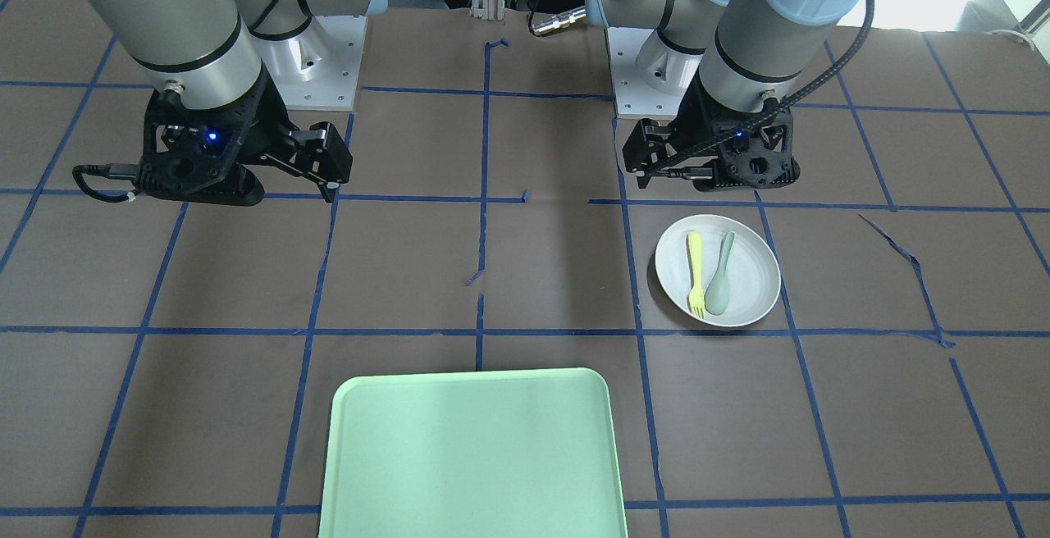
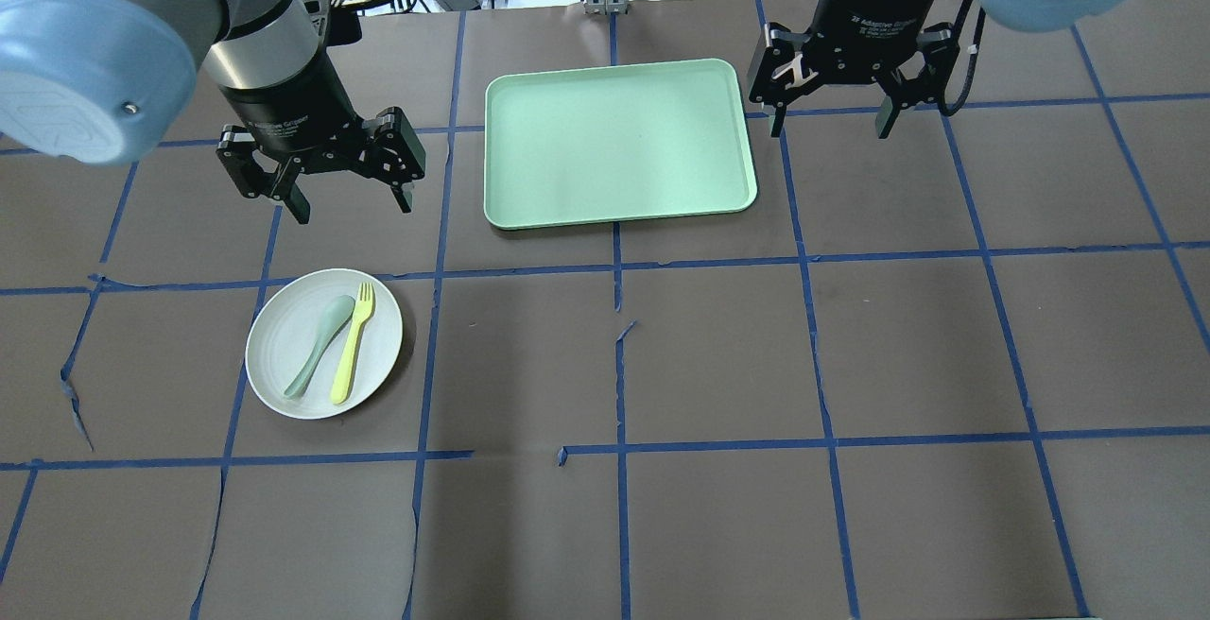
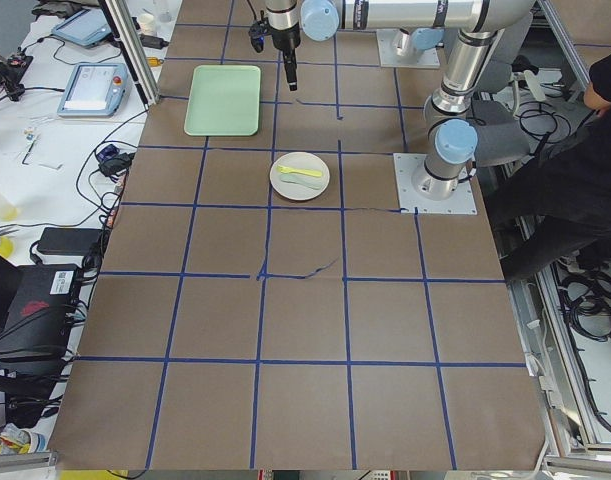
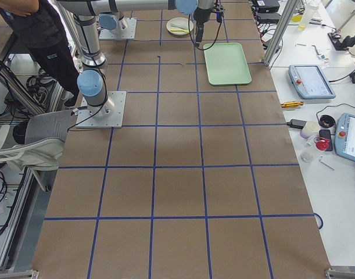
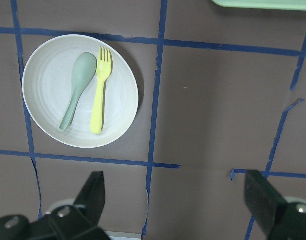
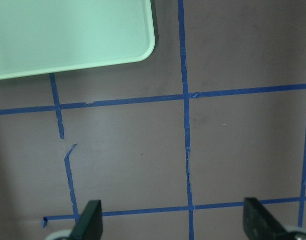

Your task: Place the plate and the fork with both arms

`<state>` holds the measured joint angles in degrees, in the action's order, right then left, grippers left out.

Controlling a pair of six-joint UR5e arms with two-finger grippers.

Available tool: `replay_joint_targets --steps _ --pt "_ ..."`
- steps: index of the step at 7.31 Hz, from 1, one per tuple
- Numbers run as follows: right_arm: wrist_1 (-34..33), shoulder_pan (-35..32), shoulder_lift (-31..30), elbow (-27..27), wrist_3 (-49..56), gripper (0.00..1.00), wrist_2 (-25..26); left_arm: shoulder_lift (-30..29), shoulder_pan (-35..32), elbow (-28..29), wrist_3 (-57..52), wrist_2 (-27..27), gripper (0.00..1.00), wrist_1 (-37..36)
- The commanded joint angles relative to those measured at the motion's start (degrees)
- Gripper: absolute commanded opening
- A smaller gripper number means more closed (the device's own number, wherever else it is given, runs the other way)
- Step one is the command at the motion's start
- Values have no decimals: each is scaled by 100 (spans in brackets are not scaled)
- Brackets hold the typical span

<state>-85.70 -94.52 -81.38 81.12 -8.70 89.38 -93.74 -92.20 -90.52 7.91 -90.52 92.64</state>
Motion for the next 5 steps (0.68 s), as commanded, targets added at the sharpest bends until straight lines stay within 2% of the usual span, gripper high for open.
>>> replay_joint_targets --steps 1,5 --pt "19 4 0 0 0 100 0 -12 0 -1 0 -1 100 0" --pt "-26 -5 9 0 0 100 0 40 9 -1 0 -19 100 131"
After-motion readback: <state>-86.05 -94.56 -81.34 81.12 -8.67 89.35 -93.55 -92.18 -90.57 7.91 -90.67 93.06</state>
